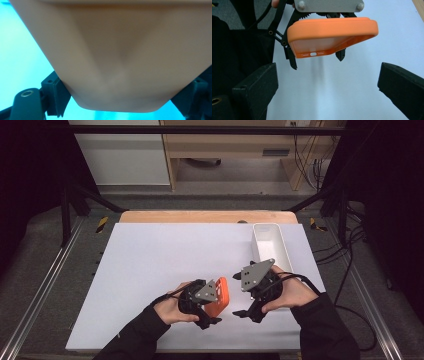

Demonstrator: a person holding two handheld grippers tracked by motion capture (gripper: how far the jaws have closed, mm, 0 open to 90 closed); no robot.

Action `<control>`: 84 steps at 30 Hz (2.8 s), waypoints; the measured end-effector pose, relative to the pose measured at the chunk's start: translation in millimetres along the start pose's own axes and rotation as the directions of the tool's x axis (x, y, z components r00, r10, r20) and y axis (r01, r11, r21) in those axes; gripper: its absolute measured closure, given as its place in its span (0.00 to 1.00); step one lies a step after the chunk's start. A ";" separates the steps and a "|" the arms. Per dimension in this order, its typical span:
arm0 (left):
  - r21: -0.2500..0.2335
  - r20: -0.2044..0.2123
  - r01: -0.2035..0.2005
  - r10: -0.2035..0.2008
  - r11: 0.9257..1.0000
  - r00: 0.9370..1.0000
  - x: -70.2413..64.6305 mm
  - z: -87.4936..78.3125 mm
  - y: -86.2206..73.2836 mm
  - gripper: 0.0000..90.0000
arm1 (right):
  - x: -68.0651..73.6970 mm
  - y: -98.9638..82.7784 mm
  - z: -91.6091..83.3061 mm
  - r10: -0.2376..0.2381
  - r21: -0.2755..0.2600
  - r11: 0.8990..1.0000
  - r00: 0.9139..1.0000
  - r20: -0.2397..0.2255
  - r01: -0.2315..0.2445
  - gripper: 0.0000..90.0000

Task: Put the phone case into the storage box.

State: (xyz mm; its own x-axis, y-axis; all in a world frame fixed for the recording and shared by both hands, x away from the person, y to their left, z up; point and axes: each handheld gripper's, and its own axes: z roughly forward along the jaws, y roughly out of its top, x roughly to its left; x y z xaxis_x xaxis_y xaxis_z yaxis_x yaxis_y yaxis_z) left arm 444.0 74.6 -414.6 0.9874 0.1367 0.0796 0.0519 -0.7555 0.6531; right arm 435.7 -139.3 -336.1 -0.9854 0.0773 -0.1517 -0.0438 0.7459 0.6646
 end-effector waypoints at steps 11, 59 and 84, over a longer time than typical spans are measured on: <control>-0.047 0.017 0.018 -0.017 0.999 1.000 -0.9 5.1 -10.2 0.17 | 0.4 -15.5 5.1 0.059 -0.056 0.997 0.998 0.018 -0.058 0.03; -0.228 0.072 0.016 0.000 0.974 0.997 2.8 4.7 1.1 0.17 | 3.9 -9.4 5.6 0.107 -0.193 0.975 0.993 -0.044 -0.113 0.04; -0.248 0.110 0.015 0.013 0.969 0.994 -3.0 13.3 1.1 0.17 | 2.0 -8.9 15.5 0.101 -0.211 0.971 0.993 -0.068 -0.113 0.05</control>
State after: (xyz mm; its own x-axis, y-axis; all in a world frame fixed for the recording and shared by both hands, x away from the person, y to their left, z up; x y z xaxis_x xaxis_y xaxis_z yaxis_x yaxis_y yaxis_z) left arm 443.1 64.9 -424.2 0.9984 0.0557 0.0044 0.0282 -0.5709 0.8205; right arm 436.7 -135.5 -353.7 -0.9936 0.1076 -0.0339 0.0345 0.5762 0.8166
